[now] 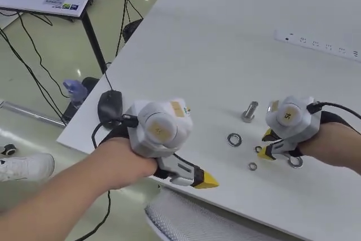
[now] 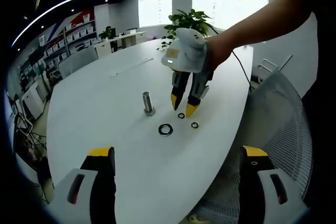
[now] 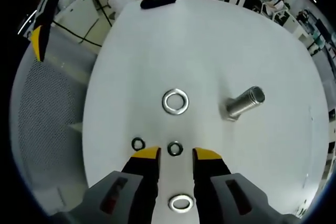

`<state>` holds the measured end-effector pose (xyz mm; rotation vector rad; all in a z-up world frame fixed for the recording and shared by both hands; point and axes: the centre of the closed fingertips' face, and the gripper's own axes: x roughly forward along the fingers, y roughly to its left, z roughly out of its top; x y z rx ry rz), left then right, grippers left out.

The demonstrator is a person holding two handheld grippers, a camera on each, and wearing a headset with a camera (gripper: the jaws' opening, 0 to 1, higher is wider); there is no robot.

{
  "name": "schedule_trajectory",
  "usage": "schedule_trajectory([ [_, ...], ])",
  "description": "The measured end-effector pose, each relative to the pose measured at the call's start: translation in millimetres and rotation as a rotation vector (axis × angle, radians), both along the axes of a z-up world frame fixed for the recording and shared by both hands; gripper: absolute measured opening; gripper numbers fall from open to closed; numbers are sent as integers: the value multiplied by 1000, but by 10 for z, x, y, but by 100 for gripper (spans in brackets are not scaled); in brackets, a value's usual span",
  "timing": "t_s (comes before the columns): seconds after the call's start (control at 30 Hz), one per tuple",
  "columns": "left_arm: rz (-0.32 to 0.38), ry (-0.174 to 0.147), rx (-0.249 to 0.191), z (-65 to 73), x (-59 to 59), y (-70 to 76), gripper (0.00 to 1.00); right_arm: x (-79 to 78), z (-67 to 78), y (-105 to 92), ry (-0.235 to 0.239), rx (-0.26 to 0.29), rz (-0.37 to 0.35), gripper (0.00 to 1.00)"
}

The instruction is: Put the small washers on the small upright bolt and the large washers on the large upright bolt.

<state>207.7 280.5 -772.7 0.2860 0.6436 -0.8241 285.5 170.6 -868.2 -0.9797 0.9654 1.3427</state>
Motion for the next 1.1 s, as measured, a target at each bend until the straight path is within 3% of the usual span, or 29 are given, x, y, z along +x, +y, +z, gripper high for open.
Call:
schedule_trajectory([
  [0.47, 8, -5, -25, 53, 11, 10, 97, 47, -124, -63, -2, -38, 3, 25],
  [0.7, 3, -2, -31, 52, 5, 35, 96, 95, -134, -47, -3, -49, -16, 21],
  [1.1, -9, 3, -31, 55, -5, 34, 92, 41, -131, -13, -15, -69, -24, 15],
])
